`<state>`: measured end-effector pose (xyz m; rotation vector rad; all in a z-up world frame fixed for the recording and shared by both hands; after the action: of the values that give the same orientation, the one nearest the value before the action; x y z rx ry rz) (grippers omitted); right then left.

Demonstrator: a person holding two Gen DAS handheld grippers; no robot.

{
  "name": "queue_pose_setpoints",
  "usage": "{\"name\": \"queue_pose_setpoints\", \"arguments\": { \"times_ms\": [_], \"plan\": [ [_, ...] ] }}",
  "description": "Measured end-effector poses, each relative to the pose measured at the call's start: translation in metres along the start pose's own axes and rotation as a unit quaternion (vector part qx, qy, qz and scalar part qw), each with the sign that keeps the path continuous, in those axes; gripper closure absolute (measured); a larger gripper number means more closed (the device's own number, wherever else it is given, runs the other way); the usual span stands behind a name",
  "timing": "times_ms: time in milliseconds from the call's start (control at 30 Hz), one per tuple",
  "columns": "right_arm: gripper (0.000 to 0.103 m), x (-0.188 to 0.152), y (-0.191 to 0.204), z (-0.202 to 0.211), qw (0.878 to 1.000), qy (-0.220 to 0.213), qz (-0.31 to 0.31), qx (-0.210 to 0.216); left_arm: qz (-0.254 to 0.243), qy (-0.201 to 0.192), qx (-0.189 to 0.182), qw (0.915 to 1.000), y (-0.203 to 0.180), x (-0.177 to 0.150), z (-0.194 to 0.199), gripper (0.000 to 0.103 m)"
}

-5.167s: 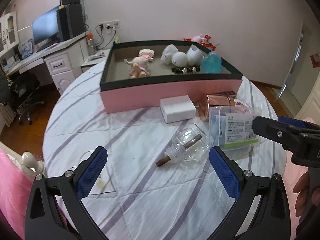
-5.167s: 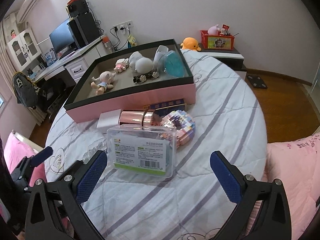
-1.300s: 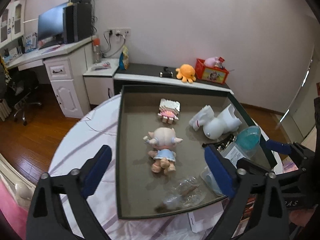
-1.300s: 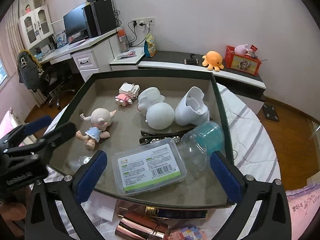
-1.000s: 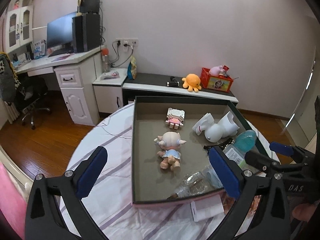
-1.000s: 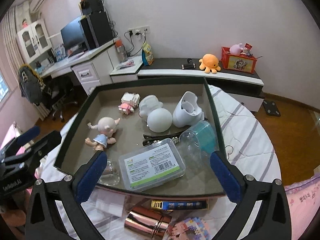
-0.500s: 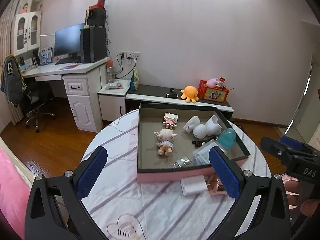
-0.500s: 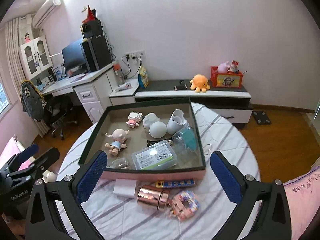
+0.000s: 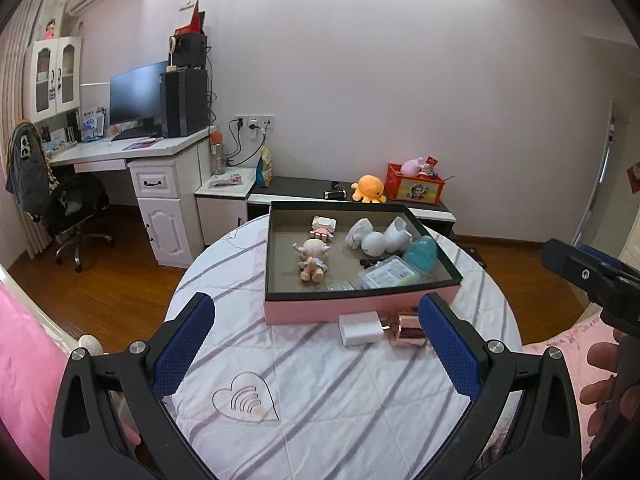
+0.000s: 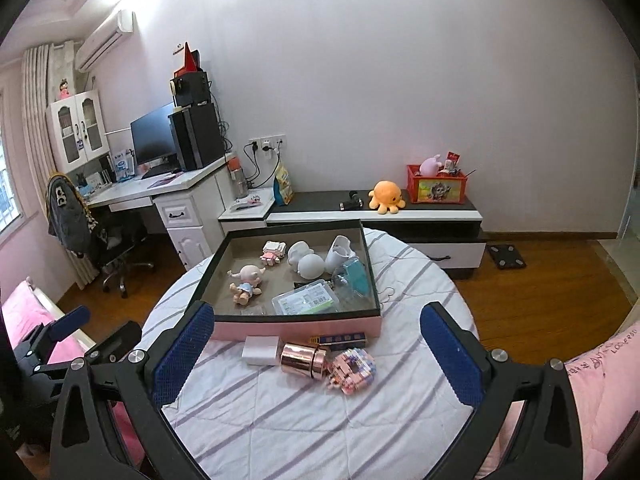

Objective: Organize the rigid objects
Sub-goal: 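Withdraw both tools back from the box, then reach the left tool to the white charger while the right tool reaches the pink block figure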

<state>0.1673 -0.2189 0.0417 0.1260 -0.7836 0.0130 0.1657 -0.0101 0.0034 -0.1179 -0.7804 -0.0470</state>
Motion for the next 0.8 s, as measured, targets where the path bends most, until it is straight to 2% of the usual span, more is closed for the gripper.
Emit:
{"name": "queue_pose_setpoints", "arguments": {
  "times_ms": [367,800],
  "plan": [
    [0.0,-0.026,-0.005,0.014,1.0,0.001,-0.015,0.005,-0.004,0.003,0.009,0.9999,-0.008,-0.017,0.019,0.0],
    [0.0,-0.03,-0.007,0.009,1.0,0.011,-0.016,0.002,-0.002,0.003,0.015,0.9999,-0.004,-0.017,0.019,0.0]
  ]
}}
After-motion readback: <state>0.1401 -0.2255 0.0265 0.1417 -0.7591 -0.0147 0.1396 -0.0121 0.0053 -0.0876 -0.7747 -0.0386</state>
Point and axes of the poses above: each gripper's, at about its wrist camera, not at the fingertips, and z roughly against the way its jaws point, y to its left, x to its top, the point moved 4 cm from there along -z, roughly the way its jaws point, and after that the axes turned 14 degrees about y, right-handed, at the moved point
